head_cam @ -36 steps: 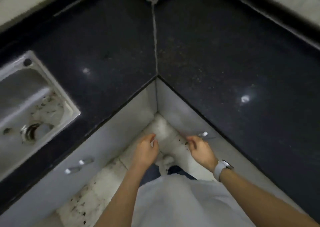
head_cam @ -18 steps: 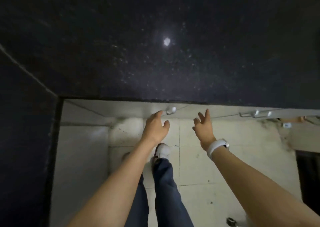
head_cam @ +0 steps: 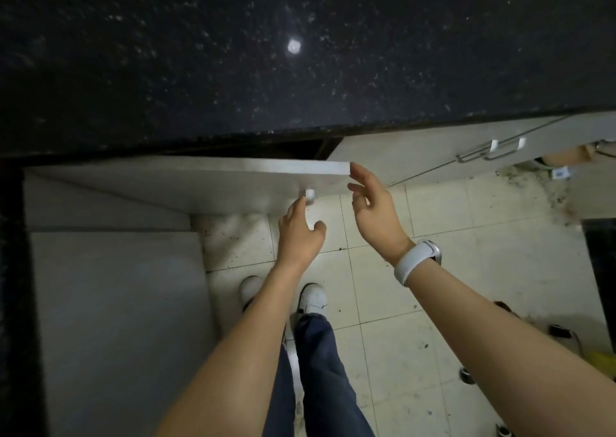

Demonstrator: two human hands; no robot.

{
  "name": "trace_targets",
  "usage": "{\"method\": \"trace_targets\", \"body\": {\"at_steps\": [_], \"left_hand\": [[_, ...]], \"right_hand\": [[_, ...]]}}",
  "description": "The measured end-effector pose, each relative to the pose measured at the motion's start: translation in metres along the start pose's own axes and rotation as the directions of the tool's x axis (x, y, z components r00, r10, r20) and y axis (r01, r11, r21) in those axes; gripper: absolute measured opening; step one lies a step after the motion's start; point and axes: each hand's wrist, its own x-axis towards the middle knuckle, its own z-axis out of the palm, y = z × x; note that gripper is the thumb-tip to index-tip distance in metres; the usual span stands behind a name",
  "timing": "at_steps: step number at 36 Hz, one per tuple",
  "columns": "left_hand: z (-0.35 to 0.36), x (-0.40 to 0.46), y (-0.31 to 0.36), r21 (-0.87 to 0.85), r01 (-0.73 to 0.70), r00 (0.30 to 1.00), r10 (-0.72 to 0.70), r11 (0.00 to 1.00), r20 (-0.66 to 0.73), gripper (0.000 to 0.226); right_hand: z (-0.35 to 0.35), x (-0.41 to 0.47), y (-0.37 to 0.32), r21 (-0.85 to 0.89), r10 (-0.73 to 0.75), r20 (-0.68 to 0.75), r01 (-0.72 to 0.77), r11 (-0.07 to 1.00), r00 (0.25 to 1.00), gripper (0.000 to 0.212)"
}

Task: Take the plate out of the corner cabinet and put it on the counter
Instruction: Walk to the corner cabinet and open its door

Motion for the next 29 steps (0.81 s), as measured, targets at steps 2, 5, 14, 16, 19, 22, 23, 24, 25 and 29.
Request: {"method": "trace_targets", "body": {"at_steps": [2,5,14,16,19,22,23,24,25,29], "left_hand": [[0.000,-0.023,-0.013,0.012,0.003,1.000,-0.003,1.000,0.016,0.054],[-0.001,-0.058,-0.031,-0.010,0.037,0.999,-0.037,0.999,0.005,0.048],[-0.043,-0.166,-0.038,-0.172,-0.041,0.876,-0.047,0.984,-0.480,0.045],[-0.051,-0.180,-0.038,-0.203,-0.095,0.851,-0.027,0.975,-0.525,0.046],[-0.064,-0.194,-0.044,-0.244,-0.087,0.828,-0.066,0.966,-0.556,0.053],[-0.078,-0.206,-0.052,-0.177,-0.026,0.792,-0.088,0.984,-0.604,0.058],[-0.083,-0.211,-0.055,-0.135,0.017,0.780,-0.098,0.991,-0.619,0.058],[-0.087,-0.215,-0.057,-0.091,0.058,0.772,-0.103,0.994,-0.628,0.056],[-0.091,-0.218,-0.058,-0.047,0.093,0.767,-0.101,0.995,-0.634,0.054],[-0.096,-0.224,-0.063,0.096,0.177,0.745,-0.069,0.980,-0.663,0.053]], "right_hand": [[0.002,-0.015,0.000,-0.047,-0.065,0.073,0.068,0.997,0.995,0.047],[0.011,-0.048,0.008,-0.098,-0.105,0.200,0.126,0.987,0.974,0.044],[0.028,-0.140,0.038,-0.176,-0.164,0.514,0.290,0.941,0.842,0.056],[0.036,-0.152,0.040,-0.183,-0.163,0.613,0.340,0.923,0.773,0.058],[0.052,-0.165,0.034,-0.188,-0.174,0.701,0.415,0.890,0.692,0.059],[0.065,-0.169,0.028,-0.189,-0.187,0.709,0.439,0.879,0.680,0.054],[0.070,-0.169,0.026,-0.181,-0.183,0.710,0.428,0.886,0.680,0.052],[0.073,-0.168,0.025,-0.175,-0.172,0.711,0.408,0.896,0.682,0.050],[0.075,-0.167,0.023,-0.177,-0.158,0.704,0.386,0.905,0.693,0.048],[0.075,-0.155,0.016,-0.190,-0.154,0.647,0.354,0.916,0.747,0.041]]}}
